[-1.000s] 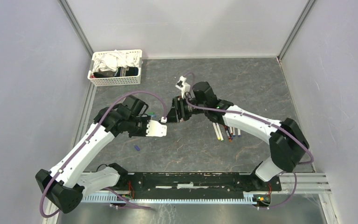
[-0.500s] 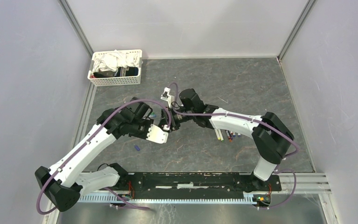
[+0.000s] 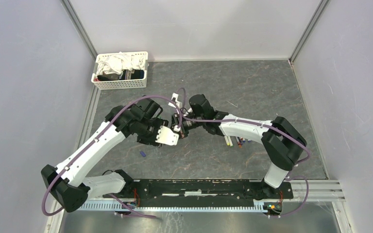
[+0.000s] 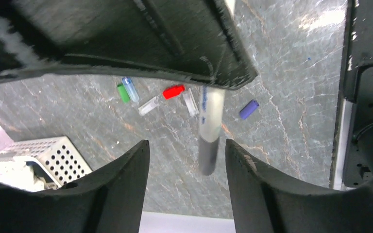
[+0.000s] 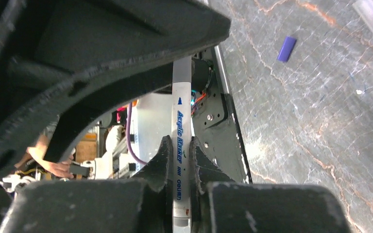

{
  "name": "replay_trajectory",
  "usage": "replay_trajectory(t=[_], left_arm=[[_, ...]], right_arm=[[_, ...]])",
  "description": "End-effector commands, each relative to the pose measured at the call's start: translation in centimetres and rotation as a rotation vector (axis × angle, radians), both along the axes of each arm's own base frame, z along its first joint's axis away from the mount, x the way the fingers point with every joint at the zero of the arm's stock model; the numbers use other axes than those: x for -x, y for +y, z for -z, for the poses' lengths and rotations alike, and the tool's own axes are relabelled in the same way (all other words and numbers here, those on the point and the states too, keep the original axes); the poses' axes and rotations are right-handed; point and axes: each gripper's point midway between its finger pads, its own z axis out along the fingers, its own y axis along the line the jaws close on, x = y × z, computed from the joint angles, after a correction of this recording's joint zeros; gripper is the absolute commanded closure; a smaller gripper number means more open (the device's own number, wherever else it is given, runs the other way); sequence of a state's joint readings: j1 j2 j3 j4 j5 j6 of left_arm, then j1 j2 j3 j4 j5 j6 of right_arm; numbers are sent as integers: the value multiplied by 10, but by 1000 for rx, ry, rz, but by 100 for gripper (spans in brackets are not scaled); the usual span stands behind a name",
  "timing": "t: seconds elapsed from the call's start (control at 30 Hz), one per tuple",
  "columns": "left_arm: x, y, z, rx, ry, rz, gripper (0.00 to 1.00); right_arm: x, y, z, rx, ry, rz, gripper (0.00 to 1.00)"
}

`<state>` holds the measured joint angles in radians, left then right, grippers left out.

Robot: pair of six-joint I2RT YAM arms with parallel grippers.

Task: Open the pen caps
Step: Open the pen cap from the pen.

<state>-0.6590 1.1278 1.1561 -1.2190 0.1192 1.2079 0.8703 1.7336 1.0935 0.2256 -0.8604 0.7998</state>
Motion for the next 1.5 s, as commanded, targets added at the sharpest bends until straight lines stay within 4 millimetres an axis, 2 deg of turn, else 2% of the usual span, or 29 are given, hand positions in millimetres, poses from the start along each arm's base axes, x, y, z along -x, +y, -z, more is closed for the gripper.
replay_trajectory(t=[0.0, 0.13, 0.3, 0.43, 0.6, 0.7, 0.73, 0.9, 1.17, 1.33, 1.47], left_arm=[[21, -17, -13, 98, 115, -1, 33], [26, -22, -10, 123, 154, -7, 34], [32, -25, -8, 120, 215, -12, 43], [30, -28, -4, 115, 233, -33, 51], [26, -32, 3, 111, 256, -59, 71], [23, -36, 5, 105, 268, -56, 95], [22, -35, 5, 97, 271, -58, 98], [20, -25, 13, 25, 270, -65, 98], [10, 5, 30, -128, 206, -73, 98], [-3, 26, 39, -201, 173, -75, 98], [-21, 37, 42, -195, 167, -120, 98]], right_arm=[[11, -14, -21, -89, -109, -63, 100], [15, -21, -21, -97, -137, -77, 100], [13, -23, -22, -93, -157, -70, 100], [13, -23, -23, -98, -165, -71, 100], [13, -24, -26, -99, -174, -67, 100], [14, -26, -26, -95, -189, -72, 100], [15, -28, -24, -85, -196, -76, 100], [22, -42, -8, -24, -241, -106, 100], [33, -85, 45, 150, -278, -74, 100], [36, -105, 61, 204, -300, -49, 100], [26, -120, 66, 269, -319, 7, 100]])
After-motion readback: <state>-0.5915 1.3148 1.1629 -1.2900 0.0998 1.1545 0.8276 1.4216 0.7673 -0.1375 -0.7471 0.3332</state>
